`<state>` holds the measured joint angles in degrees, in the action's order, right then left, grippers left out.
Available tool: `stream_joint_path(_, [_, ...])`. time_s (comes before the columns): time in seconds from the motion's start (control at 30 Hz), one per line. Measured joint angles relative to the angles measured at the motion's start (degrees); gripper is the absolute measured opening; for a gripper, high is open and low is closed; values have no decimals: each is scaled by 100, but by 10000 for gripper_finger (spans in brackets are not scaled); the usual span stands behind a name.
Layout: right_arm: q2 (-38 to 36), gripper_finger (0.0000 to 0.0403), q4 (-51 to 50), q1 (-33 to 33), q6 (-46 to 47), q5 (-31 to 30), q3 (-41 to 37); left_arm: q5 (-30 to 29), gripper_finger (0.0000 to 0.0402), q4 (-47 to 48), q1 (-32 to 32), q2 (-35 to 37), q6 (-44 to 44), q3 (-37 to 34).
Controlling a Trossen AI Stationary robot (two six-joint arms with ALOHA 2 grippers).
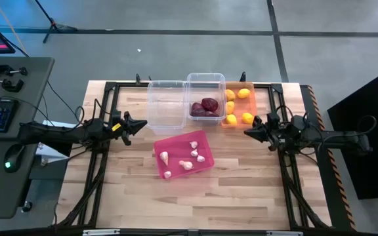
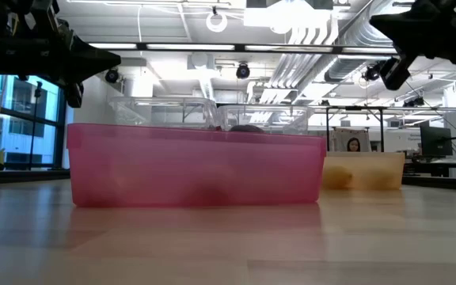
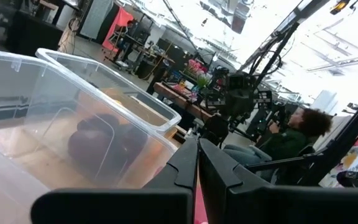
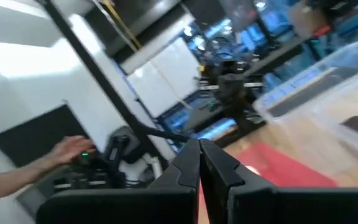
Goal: Sort produce into baskets
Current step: Return to Home Position
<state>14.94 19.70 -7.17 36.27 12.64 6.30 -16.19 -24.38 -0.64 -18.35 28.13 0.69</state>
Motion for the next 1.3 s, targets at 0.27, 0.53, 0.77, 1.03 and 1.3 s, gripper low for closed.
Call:
stream_joint_path(0.27, [-4, 0, 444, 735, 62, -228, -572, 0, 0, 68, 0, 0, 12, 0])
stream_joint_path(0.53, [-9, 0, -209, 906, -521, -274, -572, 0, 0, 376, 0, 27, 14, 4])
stream_joint_path(0.77, [8, 0, -1786, 906, -624, -304, -568, 7, 0, 1799, -2, 312, 20, 9])
stream_joint_path(1.03, [85, 0, -1785, 916, -667, -348, -567, 273, 1, 2210, -9, 517, 17, 11])
stream_joint_path(1.3, [-1402, 0, -1790, 908, -671, -369, -567, 323, 1, 2210, -9, 1184, 17, 11])
